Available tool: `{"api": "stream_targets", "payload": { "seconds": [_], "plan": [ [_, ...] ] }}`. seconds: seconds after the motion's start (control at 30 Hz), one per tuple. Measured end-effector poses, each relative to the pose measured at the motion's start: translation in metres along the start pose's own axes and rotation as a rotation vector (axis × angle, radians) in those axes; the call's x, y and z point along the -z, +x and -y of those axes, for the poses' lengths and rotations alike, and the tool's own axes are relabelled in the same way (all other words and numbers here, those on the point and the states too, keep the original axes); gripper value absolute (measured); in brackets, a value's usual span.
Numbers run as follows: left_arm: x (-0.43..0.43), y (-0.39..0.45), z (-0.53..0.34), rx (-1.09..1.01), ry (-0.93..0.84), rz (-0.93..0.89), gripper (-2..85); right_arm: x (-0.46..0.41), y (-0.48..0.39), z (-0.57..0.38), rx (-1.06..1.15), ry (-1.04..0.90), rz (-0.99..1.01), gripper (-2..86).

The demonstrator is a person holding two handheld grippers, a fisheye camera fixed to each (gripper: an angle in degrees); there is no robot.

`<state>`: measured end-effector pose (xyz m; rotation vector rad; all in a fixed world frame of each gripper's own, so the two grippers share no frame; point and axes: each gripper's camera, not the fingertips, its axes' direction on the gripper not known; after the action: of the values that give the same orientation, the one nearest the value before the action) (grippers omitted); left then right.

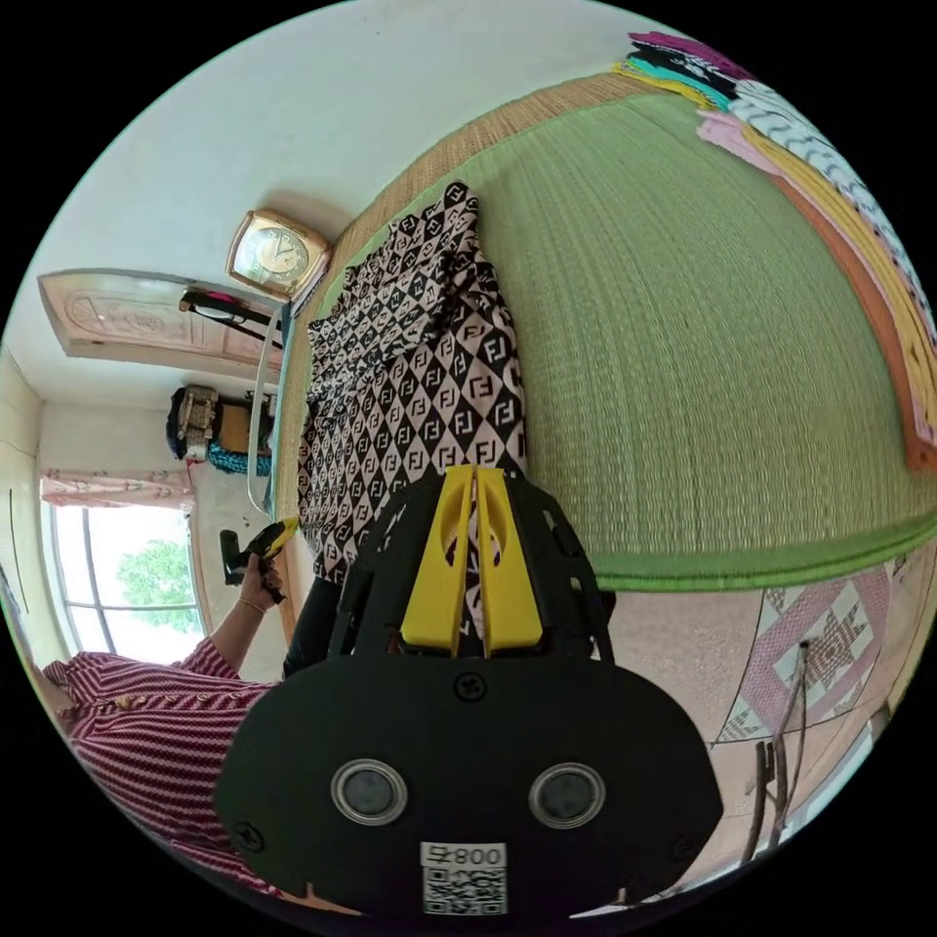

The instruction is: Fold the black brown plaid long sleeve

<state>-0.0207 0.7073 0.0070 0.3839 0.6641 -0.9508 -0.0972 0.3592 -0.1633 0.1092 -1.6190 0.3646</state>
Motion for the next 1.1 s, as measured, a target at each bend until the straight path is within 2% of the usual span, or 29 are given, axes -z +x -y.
{"api": "stream_targets", "payload": {
  "seconds": [0.47,1.1],
  "plan": [
    [-0.016,-0.102,0.033,0.072,-0.016,-0.111,7.3,0.028,0.027,-0.088,-0.097,0.045,0.1,4.9],
    [-0.027,-0.193,0.116,0.105,0.022,-0.246,9.8,0.028,0.048,-0.14,-0.164,0.078,0.168,8.5]
  ]
}}
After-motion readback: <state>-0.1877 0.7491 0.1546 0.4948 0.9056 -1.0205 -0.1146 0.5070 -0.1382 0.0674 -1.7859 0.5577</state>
